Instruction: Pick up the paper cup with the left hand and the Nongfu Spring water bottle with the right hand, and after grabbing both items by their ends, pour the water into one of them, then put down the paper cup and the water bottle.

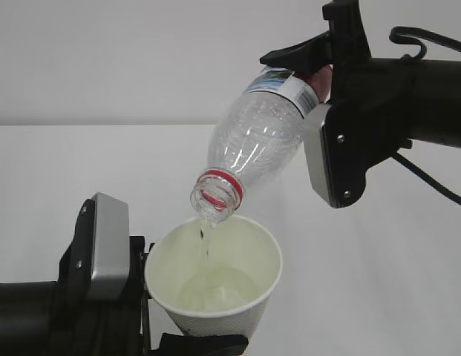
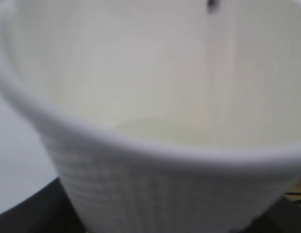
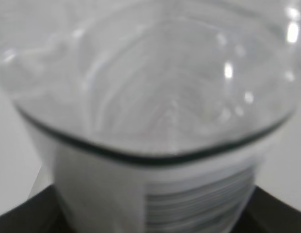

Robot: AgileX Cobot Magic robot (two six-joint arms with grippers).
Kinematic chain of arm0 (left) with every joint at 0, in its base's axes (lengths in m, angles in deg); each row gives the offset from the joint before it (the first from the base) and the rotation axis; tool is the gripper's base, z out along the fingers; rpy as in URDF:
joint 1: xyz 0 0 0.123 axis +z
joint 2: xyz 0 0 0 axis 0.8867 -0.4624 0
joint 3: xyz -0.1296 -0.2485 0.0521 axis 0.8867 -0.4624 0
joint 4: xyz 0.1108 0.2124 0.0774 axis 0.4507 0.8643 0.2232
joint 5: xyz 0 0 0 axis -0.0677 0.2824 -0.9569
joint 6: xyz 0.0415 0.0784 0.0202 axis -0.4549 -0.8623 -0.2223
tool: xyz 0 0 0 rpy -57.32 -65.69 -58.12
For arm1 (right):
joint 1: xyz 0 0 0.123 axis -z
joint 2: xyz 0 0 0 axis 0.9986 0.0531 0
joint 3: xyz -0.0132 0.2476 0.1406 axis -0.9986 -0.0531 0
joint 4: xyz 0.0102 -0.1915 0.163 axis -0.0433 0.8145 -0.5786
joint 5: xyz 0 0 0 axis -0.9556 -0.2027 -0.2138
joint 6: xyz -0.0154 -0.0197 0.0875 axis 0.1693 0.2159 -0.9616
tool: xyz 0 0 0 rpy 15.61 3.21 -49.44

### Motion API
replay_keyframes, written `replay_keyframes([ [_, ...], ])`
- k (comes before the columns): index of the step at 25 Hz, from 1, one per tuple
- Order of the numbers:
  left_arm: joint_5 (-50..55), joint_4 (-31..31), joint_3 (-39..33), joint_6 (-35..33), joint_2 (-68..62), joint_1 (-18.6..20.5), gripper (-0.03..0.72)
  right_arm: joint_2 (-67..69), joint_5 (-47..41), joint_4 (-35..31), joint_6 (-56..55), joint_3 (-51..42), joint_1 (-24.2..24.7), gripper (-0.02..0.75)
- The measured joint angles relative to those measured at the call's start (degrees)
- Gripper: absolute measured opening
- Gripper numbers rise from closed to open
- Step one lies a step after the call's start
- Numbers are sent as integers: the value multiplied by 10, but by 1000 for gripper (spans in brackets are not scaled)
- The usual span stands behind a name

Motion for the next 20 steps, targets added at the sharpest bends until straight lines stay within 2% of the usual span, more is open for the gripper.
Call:
replay_keyframes([
  [20,0,0,0,0,0,0,528,0,1,-1,1,0,0,468],
])
